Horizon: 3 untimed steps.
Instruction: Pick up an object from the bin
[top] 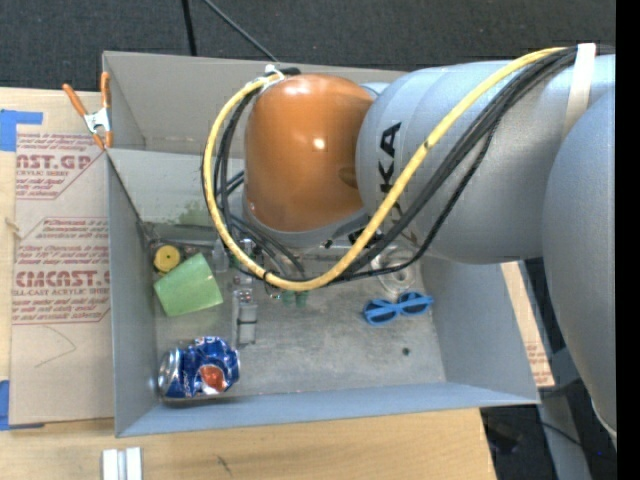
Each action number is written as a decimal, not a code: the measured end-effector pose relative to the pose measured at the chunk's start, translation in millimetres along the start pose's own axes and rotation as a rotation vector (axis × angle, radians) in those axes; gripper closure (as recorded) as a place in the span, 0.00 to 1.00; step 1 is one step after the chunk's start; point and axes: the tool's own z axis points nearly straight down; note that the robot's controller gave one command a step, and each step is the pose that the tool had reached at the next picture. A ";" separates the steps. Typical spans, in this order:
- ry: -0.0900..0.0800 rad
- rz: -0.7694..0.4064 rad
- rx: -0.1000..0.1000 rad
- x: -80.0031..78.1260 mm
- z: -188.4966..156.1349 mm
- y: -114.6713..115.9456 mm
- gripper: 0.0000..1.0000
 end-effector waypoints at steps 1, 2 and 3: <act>0.008 0.142 0.002 3.7 82.4 31.4 0.00; 0.000 -0.363 0.000 15.4 171.6 11.0 0.00; 0.001 -0.363 -0.001 15.7 170.2 12.0 1.00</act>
Offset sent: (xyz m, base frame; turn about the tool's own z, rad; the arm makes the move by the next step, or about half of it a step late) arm -0.0034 0.0295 -0.0781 0.1449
